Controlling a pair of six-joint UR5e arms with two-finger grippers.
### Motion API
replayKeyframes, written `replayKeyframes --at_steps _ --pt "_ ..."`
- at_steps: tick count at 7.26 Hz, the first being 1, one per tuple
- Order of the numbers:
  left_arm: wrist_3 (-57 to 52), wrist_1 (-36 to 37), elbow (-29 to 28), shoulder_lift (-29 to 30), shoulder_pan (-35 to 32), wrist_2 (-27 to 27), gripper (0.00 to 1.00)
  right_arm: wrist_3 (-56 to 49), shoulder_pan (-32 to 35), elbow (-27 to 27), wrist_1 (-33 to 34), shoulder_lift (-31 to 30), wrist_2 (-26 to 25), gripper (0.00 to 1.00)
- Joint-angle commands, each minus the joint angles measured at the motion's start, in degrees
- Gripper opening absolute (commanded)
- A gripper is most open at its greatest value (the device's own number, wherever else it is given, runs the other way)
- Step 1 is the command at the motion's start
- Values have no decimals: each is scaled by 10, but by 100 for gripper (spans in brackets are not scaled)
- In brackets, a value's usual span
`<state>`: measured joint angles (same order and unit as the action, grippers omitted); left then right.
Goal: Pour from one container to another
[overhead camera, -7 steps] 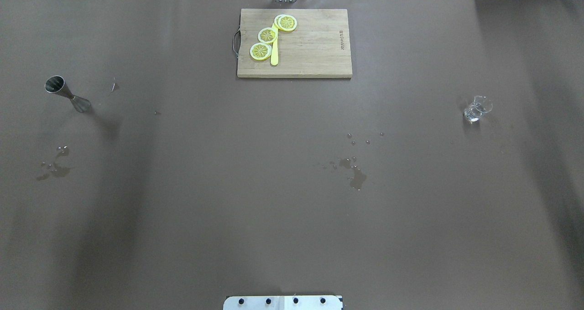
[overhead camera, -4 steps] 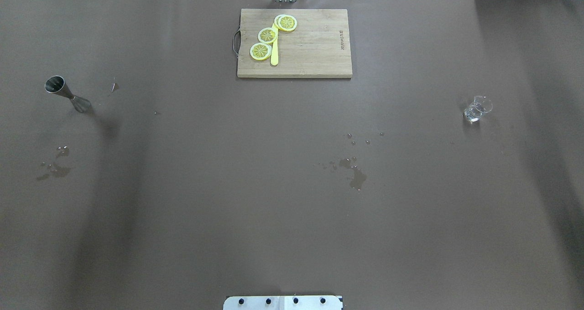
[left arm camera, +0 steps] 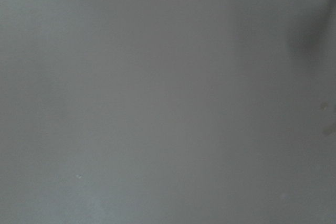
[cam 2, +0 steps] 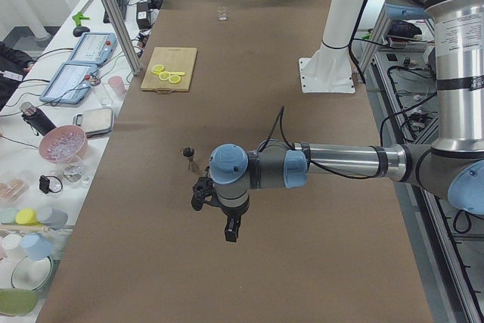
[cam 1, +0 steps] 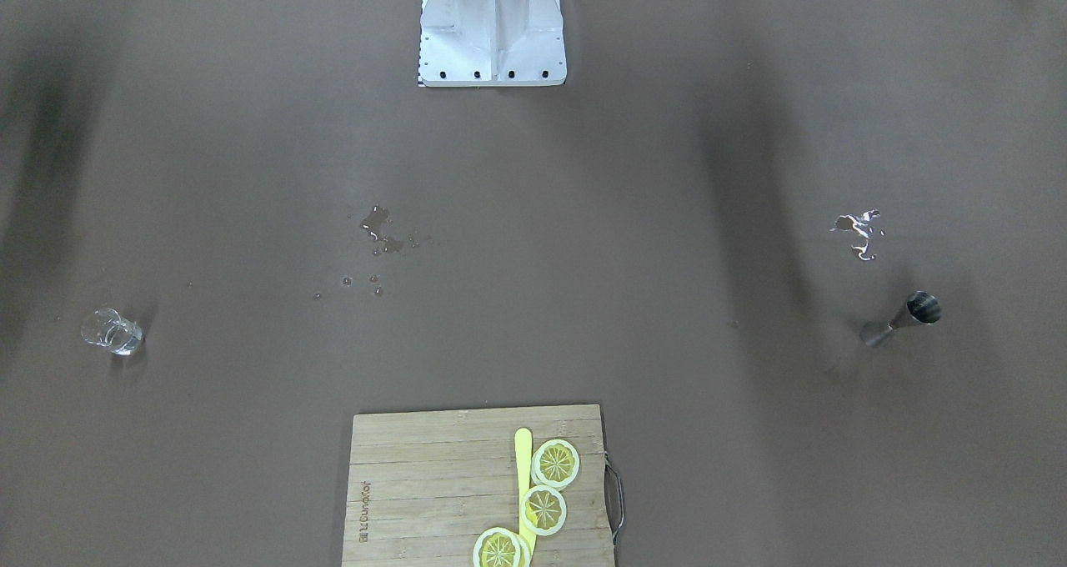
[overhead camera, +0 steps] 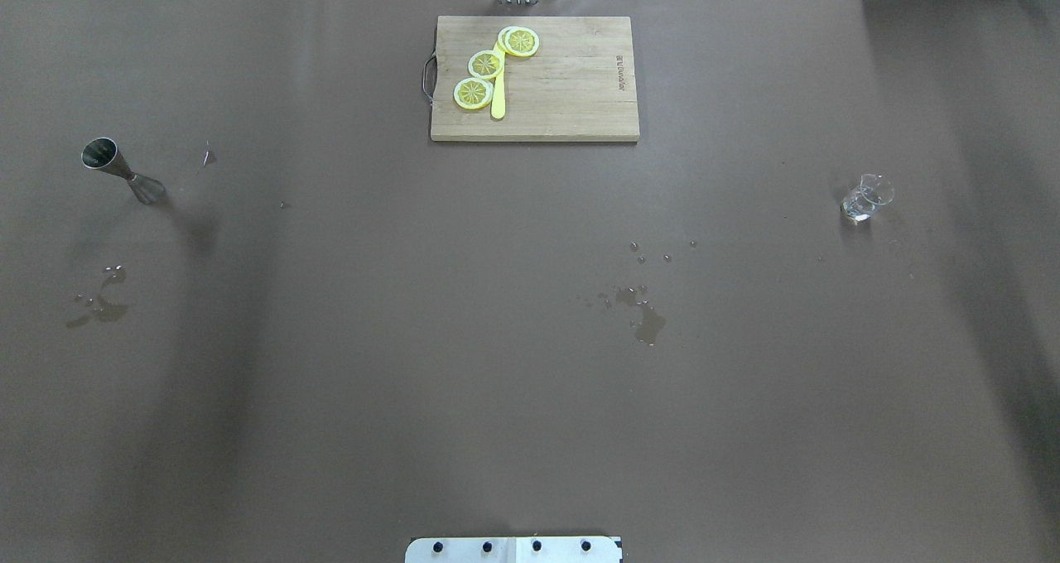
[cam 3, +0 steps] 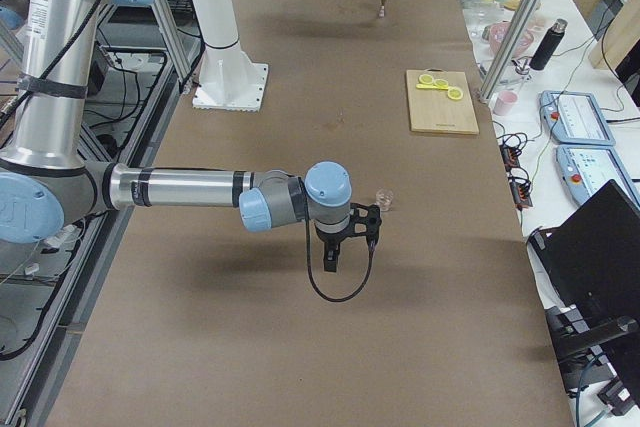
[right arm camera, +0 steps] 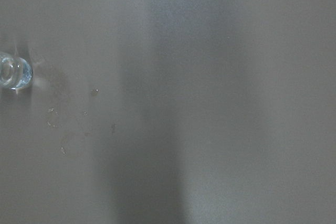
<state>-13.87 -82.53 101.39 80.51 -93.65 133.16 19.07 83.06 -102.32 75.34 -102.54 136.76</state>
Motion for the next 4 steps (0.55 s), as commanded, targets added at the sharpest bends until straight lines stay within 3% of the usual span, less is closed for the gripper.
replayKeyframes --at_steps 1,4 --pt "-2 6 1 1 -8 0 98 0 0 -2 1 1 0 100" --pt "-1 5 6 2 -8 0 98 0 0 -2 1 1 0 100"
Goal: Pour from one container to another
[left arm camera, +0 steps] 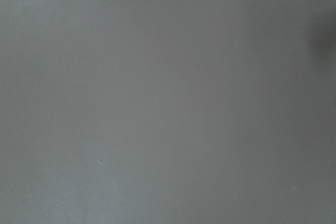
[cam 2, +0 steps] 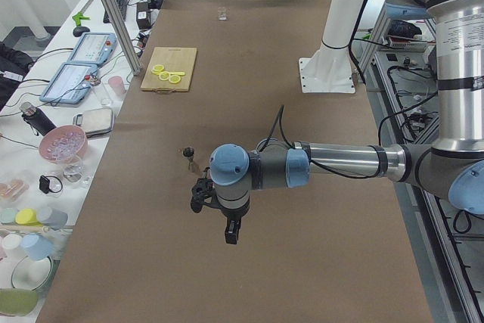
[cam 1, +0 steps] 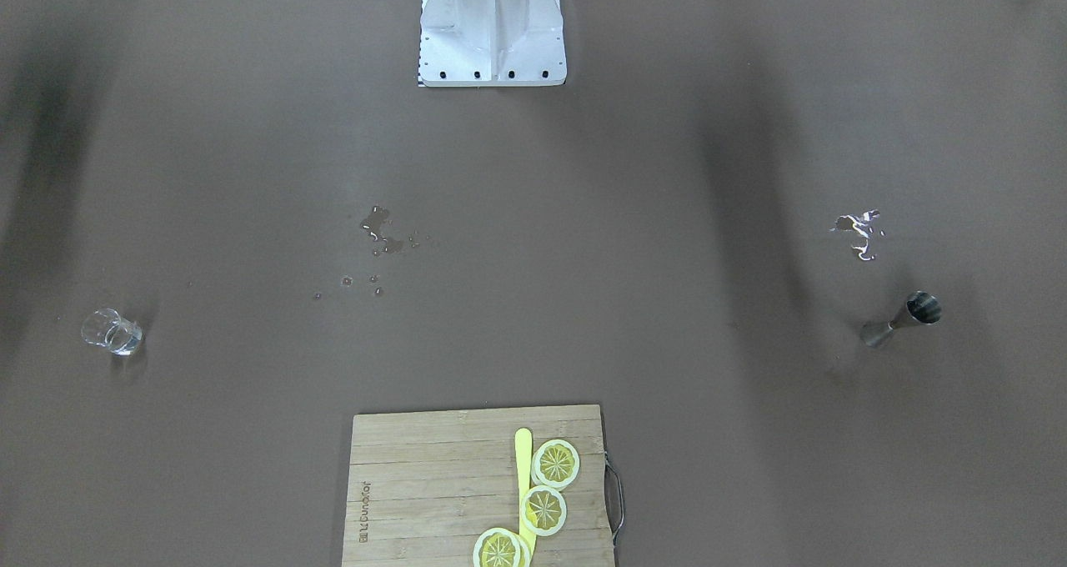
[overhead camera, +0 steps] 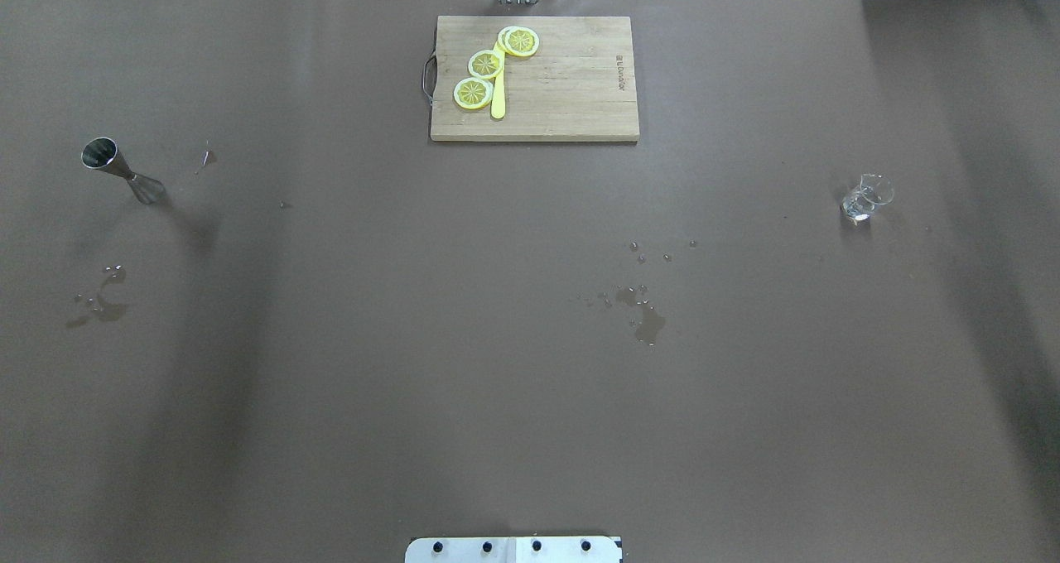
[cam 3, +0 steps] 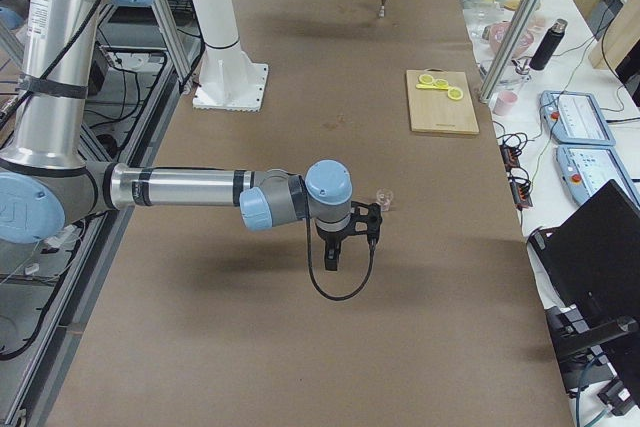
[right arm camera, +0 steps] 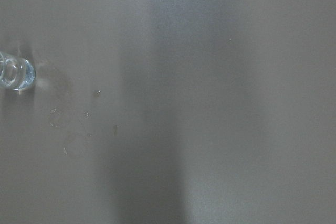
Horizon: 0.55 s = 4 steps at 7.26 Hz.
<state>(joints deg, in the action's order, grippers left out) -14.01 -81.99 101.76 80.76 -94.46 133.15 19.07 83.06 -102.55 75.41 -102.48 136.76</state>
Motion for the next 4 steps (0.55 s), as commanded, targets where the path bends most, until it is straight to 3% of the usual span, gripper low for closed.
replayKeyframes --at_steps 1,4 --pt "0 1 0 -2 0 0 98 0 0 0 0 0 1 100" --pt "0 0 -7 -3 1 0 98 -2 0 -1 2 -1 0 100"
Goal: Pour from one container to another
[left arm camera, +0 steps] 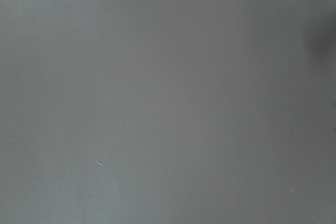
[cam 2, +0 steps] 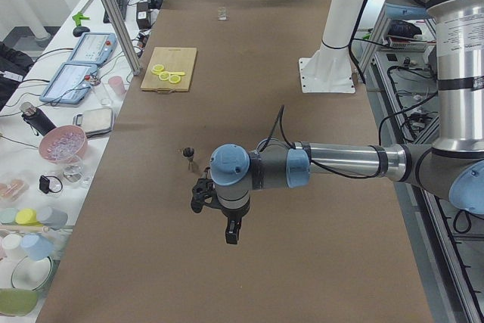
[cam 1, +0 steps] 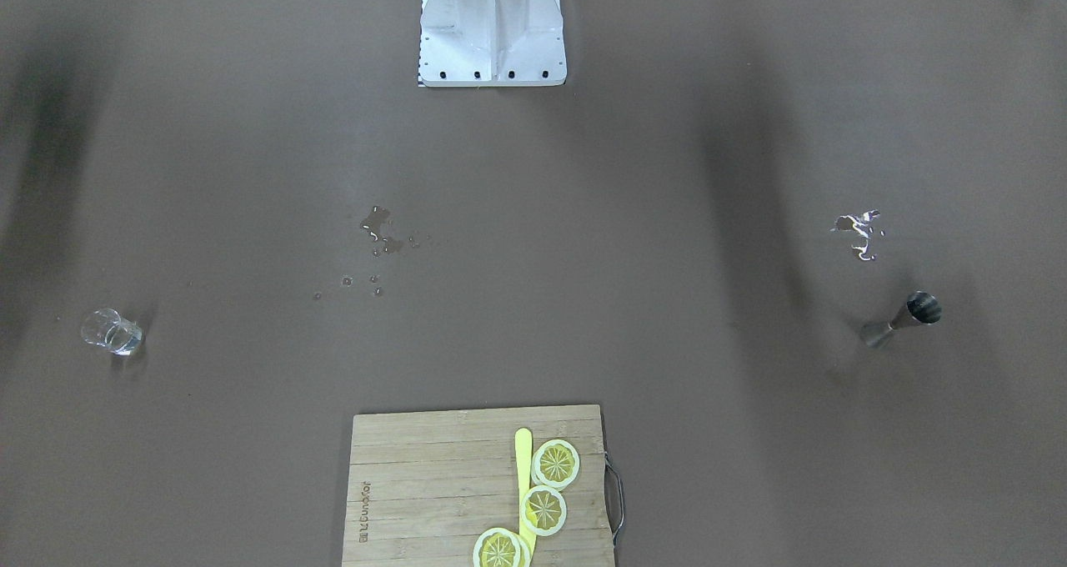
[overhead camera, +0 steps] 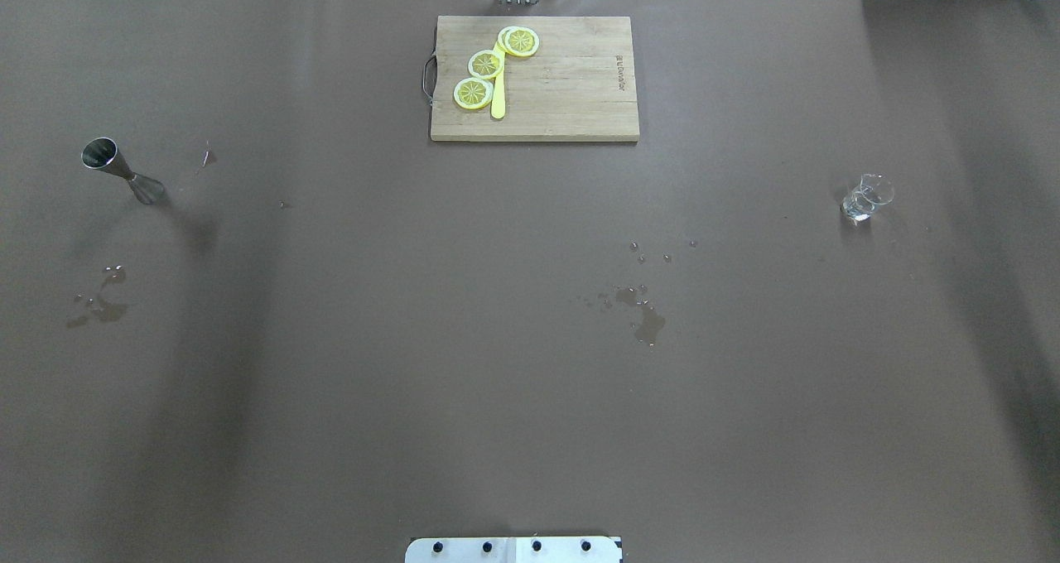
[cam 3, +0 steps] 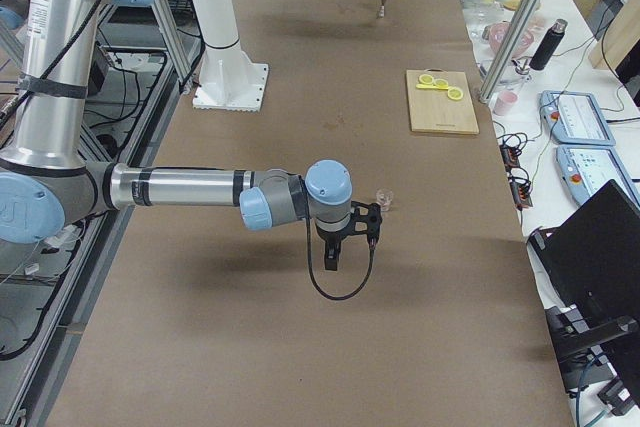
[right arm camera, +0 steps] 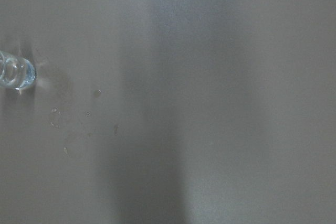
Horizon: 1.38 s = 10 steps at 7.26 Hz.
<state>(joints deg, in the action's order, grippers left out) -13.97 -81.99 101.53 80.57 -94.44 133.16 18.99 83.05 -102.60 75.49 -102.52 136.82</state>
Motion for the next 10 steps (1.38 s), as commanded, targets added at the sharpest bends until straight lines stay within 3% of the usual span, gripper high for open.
replayKeyframes --at_steps 1,3,5,10 --pt "1 1 -9 -5 0 -1 98 -2 -1 -3 4 -2 -7 100" --pt "-2 -4 -57 0 1 0 98 -8 -18 -3 7 -6 -23 100" --pt "0 -9 -62 1 1 -1 98 -81 -20 -1 11 -8 -40 100" --pt "0 -8 -67 1 1 -4 98 -148 -26 -2 53 -12 -57 100"
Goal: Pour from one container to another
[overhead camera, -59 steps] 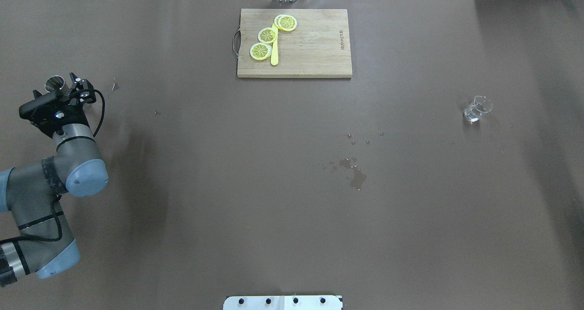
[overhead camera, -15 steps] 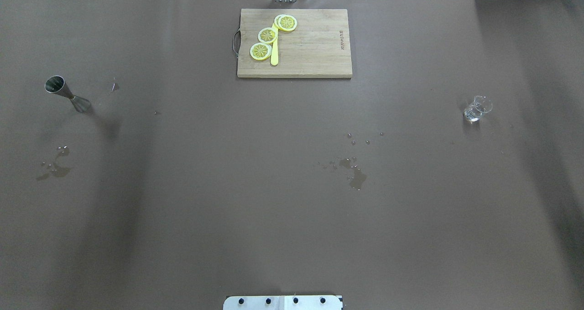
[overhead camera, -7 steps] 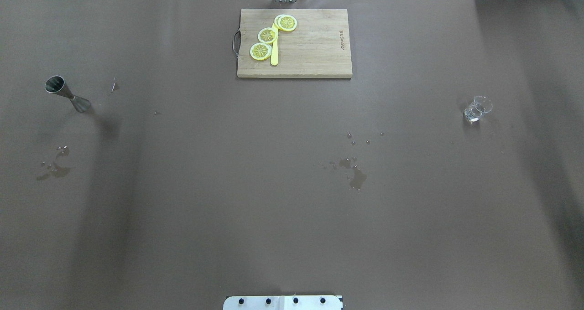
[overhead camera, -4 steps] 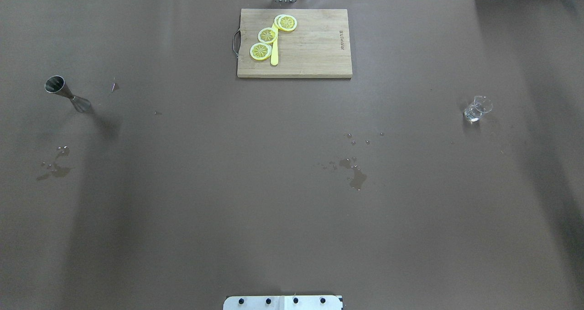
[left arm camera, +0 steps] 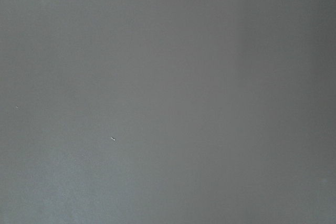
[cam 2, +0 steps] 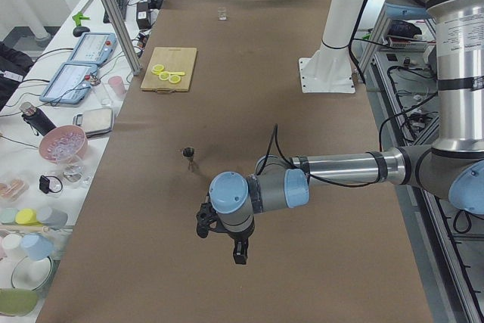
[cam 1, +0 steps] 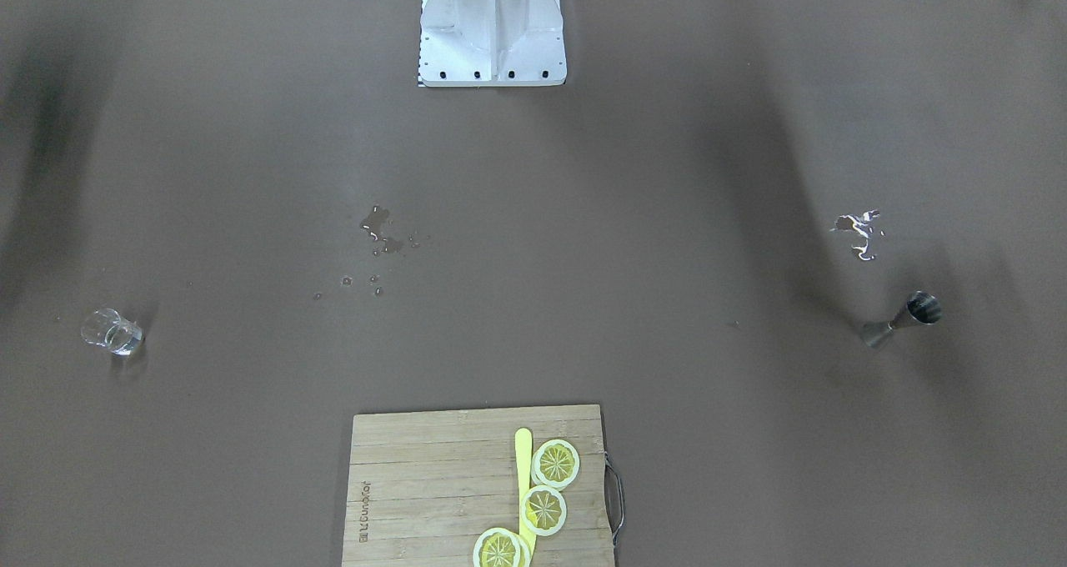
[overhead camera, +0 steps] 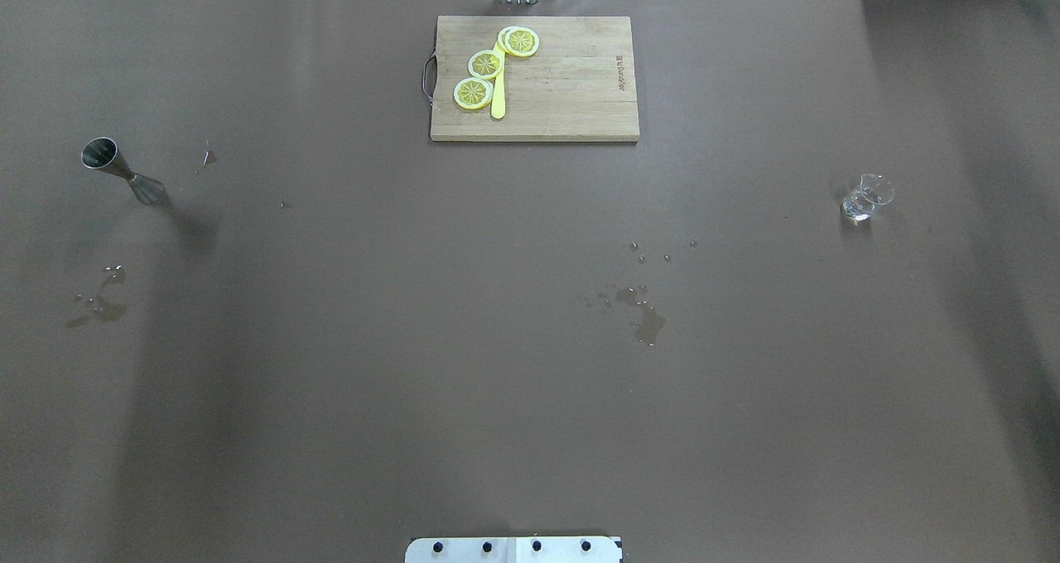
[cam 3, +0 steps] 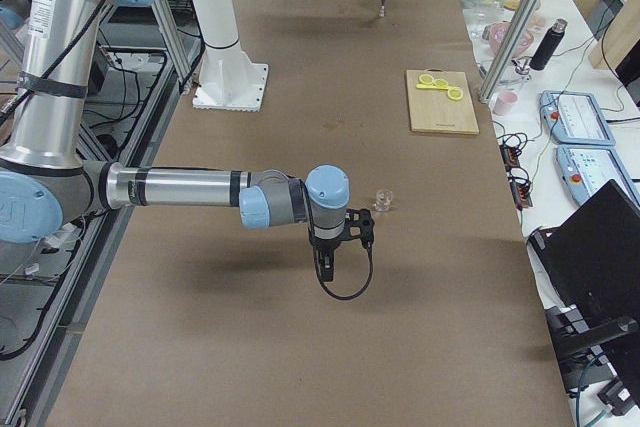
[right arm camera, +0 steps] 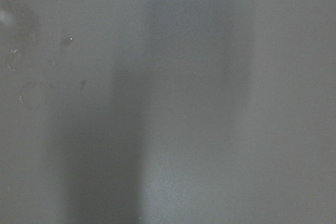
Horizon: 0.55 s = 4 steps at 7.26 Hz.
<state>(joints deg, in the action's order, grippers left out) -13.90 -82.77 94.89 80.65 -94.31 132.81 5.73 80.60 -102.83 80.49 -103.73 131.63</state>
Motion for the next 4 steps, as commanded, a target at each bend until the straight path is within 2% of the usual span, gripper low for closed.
replayKeyframes --at_steps 1,4 --pt "-1 0 -1 1 0 0 98 -15 -5 0 3 -2 -6 100" --pt "-1 1 -1 1 0 -1 98 -64 -5 2 26 1 -24 100"
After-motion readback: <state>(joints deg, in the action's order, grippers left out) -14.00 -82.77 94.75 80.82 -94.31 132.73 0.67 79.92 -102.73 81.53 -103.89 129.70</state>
